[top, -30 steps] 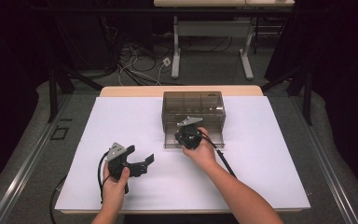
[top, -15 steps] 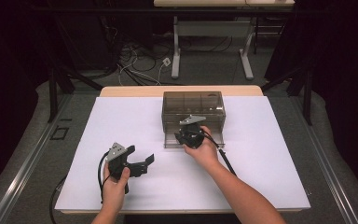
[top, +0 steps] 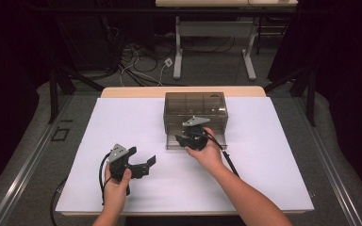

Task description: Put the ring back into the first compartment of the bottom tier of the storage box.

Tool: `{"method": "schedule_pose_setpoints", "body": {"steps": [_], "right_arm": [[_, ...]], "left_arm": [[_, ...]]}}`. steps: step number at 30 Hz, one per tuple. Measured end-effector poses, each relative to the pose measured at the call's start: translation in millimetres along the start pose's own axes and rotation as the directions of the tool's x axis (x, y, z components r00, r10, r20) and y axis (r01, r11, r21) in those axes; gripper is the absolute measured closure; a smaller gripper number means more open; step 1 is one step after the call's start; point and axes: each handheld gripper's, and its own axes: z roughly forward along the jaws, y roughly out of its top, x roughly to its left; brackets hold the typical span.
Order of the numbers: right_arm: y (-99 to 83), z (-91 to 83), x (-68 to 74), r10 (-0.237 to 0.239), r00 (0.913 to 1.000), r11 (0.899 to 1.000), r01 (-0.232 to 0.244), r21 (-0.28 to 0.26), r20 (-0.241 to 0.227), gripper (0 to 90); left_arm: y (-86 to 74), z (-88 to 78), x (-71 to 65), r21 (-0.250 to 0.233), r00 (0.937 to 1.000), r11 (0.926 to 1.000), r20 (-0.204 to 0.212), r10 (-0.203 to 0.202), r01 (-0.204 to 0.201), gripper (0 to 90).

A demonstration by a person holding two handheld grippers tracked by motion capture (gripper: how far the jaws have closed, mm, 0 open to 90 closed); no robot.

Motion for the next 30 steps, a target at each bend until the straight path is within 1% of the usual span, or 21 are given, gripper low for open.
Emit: {"method": "schedule_pose_setpoints", "body": {"steps": [2,3,4,5,8,9,10,12,16,17,18,20,21,23,24,25,26,27,28,29,30], "right_arm": [[-0.1,-2.2,0.4,0.002,1.0000,1.000,-0.002,-0.003,-0.003,55.7],[0.2,-3.6,0.2,-0.001,1.0000,1.000,0.001,0.005,-0.005,53.1],[-0.4,-3.3,0.1,-0.005,1.0000,1.000,0.005,-0.016,-0.003,51.0],[-0.7,-3.5,0.1,-0.003,0.9999,1.000,0.003,-0.025,-0.010,49.6],[-1.2,-5.1,0.2,-0.009,0.9997,1.000,0.008,-0.028,-0.024,45.2],[-1.2,-6.0,1.0,-0.010,0.9997,1.000,0.010,-0.028,-0.020,44.4],[-0.8,-7.7,0.6,-0.030,0.9993,0.999,0.029,-0.020,-0.022,44.4],[-1.1,-9.0,1.8,-0.039,0.9992,0.998,0.039,-0.041,-0.007,43.6],[-1.8,-12.1,1.7,-0.055,0.9984,0.997,0.054,-0.052,-0.015,40.7],[-1.7,-14.2,1.6,-0.058,0.9982,0.998,0.057,-0.035,-0.017,40.1],[-2.5,-14.0,1.6,-0.058,0.9982,0.997,0.057,-0.055,-0.016,40.0],[-2.8,-16.4,0.8,-0.055,0.9981,0.998,0.053,-0.045,-0.027,38.5],[-3.3,-16.8,0.9,-0.051,0.9984,0.997,0.050,-0.058,-0.022,37.6],[-3.6,-19.4,0.0,-0.049,0.9986,0.997,0.048,-0.054,-0.020,35.6],[-3.9,-20.8,-0.7,-0.046,0.9987,0.997,0.044,-0.062,-0.022,34.7],[-4.5,-21.8,-0.7,-0.031,0.9992,0.997,0.028,-0.078,-0.026,33.1],[-4.4,-24.5,-1.6,-0.034,0.9992,0.997,0.032,-0.069,-0.023,32.9],[-5.5,-26.5,-3.0,-0.027,0.9994,0.995,0.025,-0.094,-0.020,33.0],[-5.5,-26.5,-3.0,-0.027,0.9994,0.995,0.025,-0.094,-0.020,33.0],[-6.0,-27.6,-4.0,-0.017,0.9995,0.995,0.014,-0.101,-0.025,32.9],[-6.3,-29.5,-5.0,-0.010,0.9996,0.996,0.007,-0.094,-0.028,32.9]], "left_arm": [[-0.1,0.1,0.1,0.000,1.0000,1.0000,0.000,0.000,0.000,5.9],[-0.1,0.1,0.1,0.000,1.0000,1.0000,-0.001,0.000,0.000,5.9],[-0.1,0.2,0.2,0.001,1.0000,1.0000,-0.001,0.001,-0.001,5.9],[-0.2,0.3,0.2,0.001,1.0000,1.0000,-0.001,0.001,-0.001,5.9],[-0.3,0.5,0.1,0.001,1.0000,1.0000,-0.002,0.002,-0.002,5.9],[-0.3,0.5,0.1,0.002,1.0000,1.0000,-0.002,0.002,-0.002,5.9],[-0.3,0.7,0.0,0.002,1.0000,1.0000,-0.002,0.002,-0.002,5.9],[-0.4,0.6,0.2,0.004,1.0000,1.0000,-0.002,0.003,-0.003,5.9],[-0.7,0.9,0.4,0.004,1.0000,1.0000,-0.003,0.002,-0.002,5.9],[-0.7,0.8,0.4,0.004,1.0000,1.0000,-0.004,0.003,-0.003,5.9],[-0.6,0.7,0.4,0.005,1.0000,1.0000,-0.003,0.003,-0.003,5.9],[-0.6,0.6,0.4,0.004,1.0000,1.0000,-0.004,0.002,-0.002,5.9],[-0.6,0.6,0.5,0.004,1.0000,1.0000,-0.004,0.003,-0.003,5.9],[-0.6,0.6,0.4,0.005,1.0000,1.0000,-0.004,0.002,-0.002,6.0],[-0.7,0.7,0.4,0.005,1.0000,1.0000,-0.004,0.002,-0.002,5.9],[-0.7,0.7,0.4,0.005,1.0000,1.0000,-0.004,0.002,-0.002,6.0],[-0.7,0.8,0.4,0.004,1.0000,1.0000,-0.004,0.002,-0.002,6.0],[-0.8,1.0,0.5,0.005,1.0000,1.0000,-0.004,0.003,-0.003,6.0],[-0.8,1.0,0.5,0.005,1.0000,1.0000,-0.004,0.003,-0.003,6.0],[-0.8,0.9,0.4,0.006,1.0000,1.0000,-0.004,0.003,-0.003,6.0],[-0.8,1.1,0.4,0.005,1.0000,1.0000,-0.003,0.004,-0.004,6.0]]}}
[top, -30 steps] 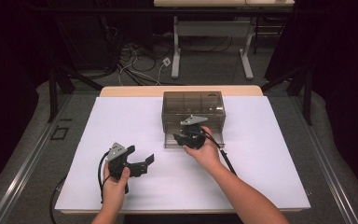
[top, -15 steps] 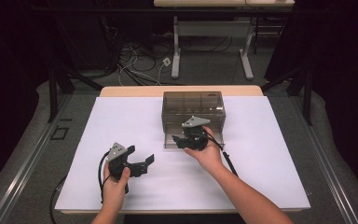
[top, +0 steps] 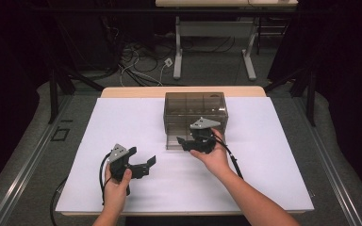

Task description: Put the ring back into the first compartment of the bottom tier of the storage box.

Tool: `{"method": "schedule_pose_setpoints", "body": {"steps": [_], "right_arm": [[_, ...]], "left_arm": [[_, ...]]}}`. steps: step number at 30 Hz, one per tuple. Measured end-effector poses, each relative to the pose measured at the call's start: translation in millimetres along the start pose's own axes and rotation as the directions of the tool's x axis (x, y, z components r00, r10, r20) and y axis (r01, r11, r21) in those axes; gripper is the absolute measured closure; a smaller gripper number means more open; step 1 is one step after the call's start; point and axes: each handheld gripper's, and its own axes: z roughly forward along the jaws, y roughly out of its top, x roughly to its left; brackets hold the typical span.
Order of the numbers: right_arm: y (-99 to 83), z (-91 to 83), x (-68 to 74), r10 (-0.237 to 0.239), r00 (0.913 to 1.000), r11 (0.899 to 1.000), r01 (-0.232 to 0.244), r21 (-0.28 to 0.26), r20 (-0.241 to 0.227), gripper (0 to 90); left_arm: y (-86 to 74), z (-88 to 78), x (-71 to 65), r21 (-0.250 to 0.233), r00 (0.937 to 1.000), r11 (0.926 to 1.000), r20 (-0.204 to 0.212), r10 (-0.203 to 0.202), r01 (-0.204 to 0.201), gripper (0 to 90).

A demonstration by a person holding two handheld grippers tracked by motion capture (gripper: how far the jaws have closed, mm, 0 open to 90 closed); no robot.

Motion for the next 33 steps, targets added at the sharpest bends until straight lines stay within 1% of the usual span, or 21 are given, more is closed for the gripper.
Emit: {"method": "schedule_pose_setpoints", "body": {"steps": [2,4,5,6,7,8,9,11,14,15,18,20,21,23,24,26,27,28,29,31,33], "right_arm": [[-1.3,-2.2,-2.1,0.002,1.0000,1.000,-0.002,-0.012,0.006,32.9],[-2.7,-4.6,-3.6,0.008,1.0000,1.000,-0.008,-0.018,0.003,33.4],[-3.4,-6.0,-4.0,0.007,1.0000,1.000,-0.007,-0.015,0.004,34.0],[-3.7,-7.6,-4.4,0.005,1.0000,1.000,-0.005,0.001,-0.001,34.2],[-4.8,-7.9,-4.7,0.005,1.0000,1.000,-0.005,-0.008,-0.002,35.5],[-5.1,-9.5,-5.2,0.007,0.9999,1.000,-0.007,0.006,-0.009,37.3],[-6.4,-9.7,-5.5,0.009,0.9999,1.000,-0.009,-0.011,-0.011,38.2],[-8.1,-12.4,-5.9,0.017,0.9997,1.000,-0.017,-0.008,-0.015,39.9],[-11.3,-15.0,-6.8,0.032,0.9993,0.999,-0.032,-0.032,-0.018,41.8],[-12.0,-16.4,-7.2,0.038,0.9991,0.999,-0.039,-0.030,-0.019,42.4],[-15.0,-20.4,-7.8,0.041,0.9991,0.998,-0.041,-0.045,-0.004,43.5],[-16.9,-23.1,-8.8,0.046,0.9990,0.998,-0.046,-0.051,-0.002,44.3],[-17.9,-24.6,-8.3,0.062,0.9980,0.997,-0.063,-0.048,-0.005,44.3],[-19.8,-26.7,-8.7,0.072,0.9974,0.996,-0.072,-0.044,-0.005,44.2],[-20.3,-28.2,-9.3,0.068,0.9977,0.997,-0.068,-0.028,-0.007,44.1],[-22.8,-29.0,-8.9,0.075,0.9972,0.996,-0.075,-0.049,-0.005,43.9],[-23.8,-30.3,-8.6,0.082,0.9966,0.996,-0.082,-0.047,-0.008,43.7],[-25.1,-30.3,-8.9,0.083,0.9965,0.995,-0.083,-0.057,-0.010,42.9],[-26.0,-31.1,-9.0,0.091,0.9958,0.994,-0.092,-0.051,-0.009,41.7],[-28.4,-31.9,-9.5,0.104,0.9945,0.993,-0.105,-0.057,-0.010,41.0],[-30.3,-32.8,-10.2,0.104,0.9946,0.993,-0.104,-0.050,-0.011,41.0]], "left_arm": [[0.0,-0.1,0.0,0.000,1.0000,1.0000,-0.001,-0.001,0.001,6.0],[-0.1,-0.1,0.2,0.000,1.0000,1.0000,-0.001,-0.001,0.001,5.9],[-0.2,0.0,0.2,0.000,1.0000,1.0000,-0.002,-0.002,0.002,6.0],[-0.2,0.0,0.1,0.002,1.0000,1.0000,-0.001,-0.002,0.002,6.0],[-0.3,0.1,0.1,0.001,1.0000,1.0000,-0.001,-0.002,0.002,6.0],[-0.3,0.2,0.1,0.001,1.0000,1.0000,-0.001,-0.002,0.002,6.0],[-0.3,0.2,0.0,0.002,1.0000,1.0000,-0.001,-0.002,0.002,6.0],[-0.2,0.1,-0.1,0.002,1.0000,1.0000,-0.001,-0.001,0.001,6.0],[-0.1,-0.1,-0.1,0.002,1.0000,1.0000,-0.002,0.000,0.000,6.0],[-0.1,-0.2,-0.1,0.002,1.0000,1.0000,-0.002,-0.001,0.001,6.0],[-0.3,0.0,0.0,0.001,1.0000,1.0000,-0.002,-0.002,0.002,6.0],[-0.3,0.0,-0.2,0.002,1.0000,1.0000,-0.002,-0.001,0.001,6.0],[-0.2,-0.1,-0.2,0.002,1.0000,1.0000,-0.001,-0.001,0.001,6.0],[-0.2,0.1,0.0,0.002,1.0000,1.0000,-0.002,0.001,-0.001,6.0],[-0.3,0.1,-0.1,0.003,1.0000,1.0000,-0.002,-0.001,0.001,6.0],[-0.3,0.3,0.1,0.001,1.0000,1.0000,-0.003,0.001,-0.001,6.0],[-0.3,0.2,0.1,0.001,1.0000,1.0000,-0.003,0.000,0.000,6.0],[-0.3,0.2,0.1,0.000,1.0000,1.0000,-0.003,0.001,-0.001,6.0],[-0.3,0.2,0.0,0.002,1.0000,1.0000,-0.002,-0.001,0.001,6.0],[-0.3,0.2,0.1,0.002,1.0000,1.0000,-0.003,0.001,-0.001,6.0],[-0.4,0.2,0.1,0.000,1.0000,1.0000,-0.003,-0.001,0.001,6.0]]}}
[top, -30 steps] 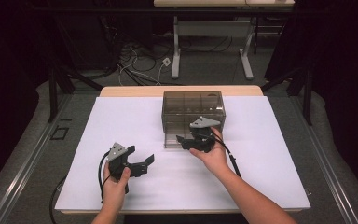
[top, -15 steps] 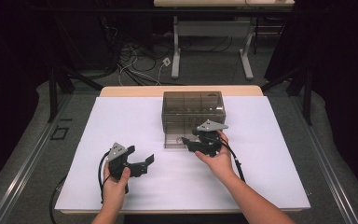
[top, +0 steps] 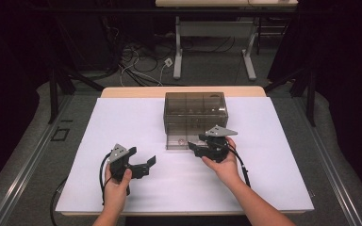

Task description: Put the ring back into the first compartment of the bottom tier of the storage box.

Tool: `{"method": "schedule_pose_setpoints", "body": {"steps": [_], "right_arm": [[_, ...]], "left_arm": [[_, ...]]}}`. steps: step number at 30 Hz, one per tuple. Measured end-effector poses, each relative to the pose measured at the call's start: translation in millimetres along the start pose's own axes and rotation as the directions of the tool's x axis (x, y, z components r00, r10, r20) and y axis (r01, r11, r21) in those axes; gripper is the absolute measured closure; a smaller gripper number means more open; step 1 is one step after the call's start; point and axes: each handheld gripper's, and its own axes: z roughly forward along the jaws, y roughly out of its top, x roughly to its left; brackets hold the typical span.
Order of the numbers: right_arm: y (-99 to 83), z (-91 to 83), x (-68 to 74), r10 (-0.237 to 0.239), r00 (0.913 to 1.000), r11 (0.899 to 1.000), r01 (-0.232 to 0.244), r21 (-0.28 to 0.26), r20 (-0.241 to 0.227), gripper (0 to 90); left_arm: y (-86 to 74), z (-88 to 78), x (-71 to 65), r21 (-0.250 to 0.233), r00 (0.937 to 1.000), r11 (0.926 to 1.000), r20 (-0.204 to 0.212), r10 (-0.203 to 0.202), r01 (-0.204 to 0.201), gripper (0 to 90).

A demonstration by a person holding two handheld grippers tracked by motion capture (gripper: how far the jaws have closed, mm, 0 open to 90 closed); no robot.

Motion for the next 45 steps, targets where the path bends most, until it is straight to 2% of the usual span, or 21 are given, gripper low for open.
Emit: {"method": "schedule_pose_setpoints", "body": {"steps": [7,11,17,24,26,29,30,32,33,36,37,45], "right_arm": [[-5.1,-4.9,2.2,-0.019,0.9998,1.000,0.019,-0.002,0.001,41.0],[-9.6,-7.8,2.8,-0.005,0.9999,1.000,0.005,0.001,-0.015,41.4],[-14.8,-9.9,2.7,0.003,0.9997,0.999,-0.002,0.040,-0.025,50.9],[-20.6,-12.1,0.1,0.022,0.9998,0.998,-0.021,0.053,-0.002,56.9],[-22.2,-11.3,-1.1,0.035,0.9993,0.998,-0.035,0.054,-0.014,60.0],[-23.3,-11.7,-2.4,0.042,0.9989,0.997,-0.040,0.070,-0.021,64.0],[-22.7,-13.6,-2.6,0.036,0.9992,0.995,-0.034,0.098,-0.018,65.5],[-23.3,-14.0,-2.3,0.036,0.9992,0.994,-0.033,0.102,-0.020,68.1],[-24.6,-12.6,-2.2,0.038,0.9991,0.996,-0.036,0.077,-0.018,69.6],[-25.7,-14.2,-3.6,0.038,0.9993,0.994,-0.037,0.107,-0.006,73.8],[-27.1,-12.7,-3.6,0.048,0.9988,0.995,-0.047,0.086,-0.007,75.6],[-31.0,-13.3,-7.6,0.052,0.9985,0.992,-0.054,0.110,0.019,84.5]], "left_arm": [[-0.1,0.1,0.0,0.000,1.0000,1.0000,0.000,-0.001,0.001,6.1],[-0.1,0.2,0.0,0.000,1.0000,1.0000,-0.001,-0.002,0.002,6.1],[-0.2,0.1,-0.3,0.003,1.0000,1.0000,0.000,-0.001,0.001,6.2],[-0.3,0.3,-0.3,0.004,1.0000,1.0000,0.000,-0.001,0.001,6.2],[-0.4,0.3,-0.2,0.004,1.0000,1.0000,0.000,-0.001,0.001,6.2],[-0.4,0.2,0.0,0.002,1.0000,1.0000,-0.001,-0.004,0.004,6.2],[-0.4,0.2,0.0,0.002,1.0000,1.0000,-0.001,-0.004,0.004,6.2],[-0.4,0.2,0.0,0.003,1.0000,1.0000,-0.001,-0.004,0.004,6.2],[-0.5,0.3,-0.1,0.003,1.0000,1.0000,-0.001,-0.004,0.004,6.2],[-0.5,0.3,-0.1,0.004,1.0000,1.0000,-0.001,-0.003,0.003,6.2],[-0.6,0.3,-0.1,0.004,1.0000,1.0000,-0.001,-0.004,0.004,6.2],[-0.8,0.9,-0.1,0.006,1.0000,1.0000,0.000,-0.004,0.004,6.3]]}}
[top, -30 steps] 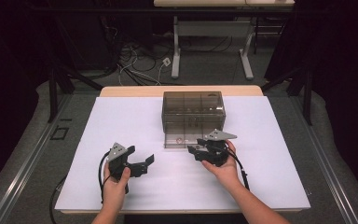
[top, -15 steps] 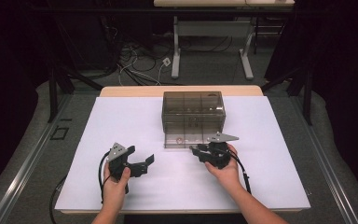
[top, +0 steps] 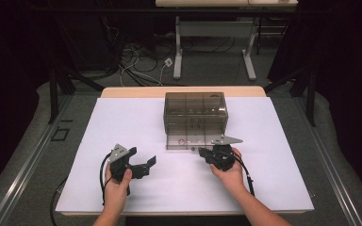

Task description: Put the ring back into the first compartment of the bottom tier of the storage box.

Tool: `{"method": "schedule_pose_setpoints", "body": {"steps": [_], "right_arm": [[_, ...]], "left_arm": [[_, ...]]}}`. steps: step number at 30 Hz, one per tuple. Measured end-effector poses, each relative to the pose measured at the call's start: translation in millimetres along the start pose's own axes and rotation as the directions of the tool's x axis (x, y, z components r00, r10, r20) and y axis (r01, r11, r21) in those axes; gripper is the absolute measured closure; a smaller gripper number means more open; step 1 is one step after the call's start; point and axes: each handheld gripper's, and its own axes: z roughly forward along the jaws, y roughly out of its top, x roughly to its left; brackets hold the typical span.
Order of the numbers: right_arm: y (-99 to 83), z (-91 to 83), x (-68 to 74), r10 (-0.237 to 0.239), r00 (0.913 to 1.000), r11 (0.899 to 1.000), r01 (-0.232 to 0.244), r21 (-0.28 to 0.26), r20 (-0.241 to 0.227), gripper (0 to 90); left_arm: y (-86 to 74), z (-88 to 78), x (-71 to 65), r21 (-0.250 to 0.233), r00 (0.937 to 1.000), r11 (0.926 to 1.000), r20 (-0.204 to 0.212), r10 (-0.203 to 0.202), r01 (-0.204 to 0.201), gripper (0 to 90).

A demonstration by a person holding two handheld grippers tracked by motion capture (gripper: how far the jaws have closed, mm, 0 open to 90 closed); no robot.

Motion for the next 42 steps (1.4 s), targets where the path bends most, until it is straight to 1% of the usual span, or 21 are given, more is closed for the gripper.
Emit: {"method": "schedule_pose_setpoints", "body": {"steps": [5,6,7,9,11,15,16,22,23,27,28,35,36,38,39,42], "right_arm": [[-0.4,0.8,-1.4,-0.008,0.9998,1.000,0.008,0.004,0.020,90.0],[-0.5,0.9,-2.0,-0.010,0.9996,1.000,0.010,0.005,0.026,90.0],[-0.8,1.8,-2.7,-0.006,0.9997,1.000,0.006,-0.004,0.022,90.0],[-1.0,1.8,-3.9,-0.010,0.9993,1.000,0.010,0.006,0.037,90.0],[-1.1,2.2,-4.8,-0.008,0.9991,1.000,0.007,0.019,0.042,90.0],[-2.2,5.2,-6.5,-0.003,0.9988,1.000,0.003,0.014,0.048,90.0],[-2.1,5.4,-6.5,-0.003,0.9986,1.000,0.002,0.022,0.054,90.0],[-2.5,7.5,-8.8,0.000,0.9977,1.000,-0.002,0.025,0.068,90.0],[-2.6,8.0,-9.6,0.007,0.9975,1.000,-0.009,0.024,0.071,90.0],[-2.9,9.3,-11.4,0.015,0.9976,1.000,-0.016,0.018,0.067,90.0],[-2.8,9.5,-11.7,0.014,0.9971,1.000,-0.015,0.025,0.075,90.0],[-3.3,13.0,-14.0,0.021,0.9960,0.999,-0.024,0.031,0.087,90.0],[-3.5,13.8,-14.2,0.022,0.9962,0.999,-0.024,0.023,0.084,90.0],[-3.4,14.1,-14.1,0.023,0.9959,0.999,-0.026,0.027,0.088,90.0],[-3.8,14.9,-14.5,0.026,0.9963,0.999,-0.028,0.018,0.082,90.0],[-3.8,15.3,-15.1,0.027,0.9956,0.999,-0.029,0.028,0.090,90.0]], "left_arm": [[0.0,0.0,0.0,0.000,1.0000,1.0000,0.000,0.000,0.000,6.3],[-0.1,0.1,0.0,0.000,1.0000,1.0000,0.000,0.000,0.000,6.3],[-0.1,0.1,0.0,0.000,1.0000,1.0000,0.000,-0.001,0.001,6.3],[-0.2,0.2,0.1,-0.001,1.0000,1.0000,0.000,-0.001,0.001,6.3],[-0.2,0.2,0.1,0.000,1.0000,1.0000,0.001,0.000,0.000,6.3],[-0.3,0.3,0.1,0.000,1.0000,1.0000,0.001,0.000,0.000,6.3],[-0.3,0.3,0.1,0.001,1.0000,1.0000,0.001,0.000,0.000,6.3],[-0.4,0.4,0.1,0.000,1.0000,1.0000,0.000,-0.001,0.001,6.3],[-0.3,0.4,0.2,0.001,1.0000,1.0000,0.000,0.000,0.000,6.3],[-0.3,0.3,0.2,0.000,1.0000,1.0000,0.000,0.000,0.000,6.3],[-0.3,0.3,0.2,0.000,1.0000,1.0000,0.000,-0.001,0.001,6.4],[-0.4,0.4,0.2,0.000,1.0000,1.0000,0.000,-0.001,0.001,6.3],[-0.4,0.4,0.2,0.000,1.0000,1.0000,-0.001,-0.001,0.001,6.4],[-0.4,0.4,0.2,0.000,1.0000,1.0000,0.000,-0.001,0.001,6.4],[-0.3,0.3,0.1,0.001,1.0000,1.0000,0.000,0.001,-0.001,6.4],[-0.4,0.4,0.2,0.001,1.0000,1.0000,0.000,0.000,0.000,6.4]]}}
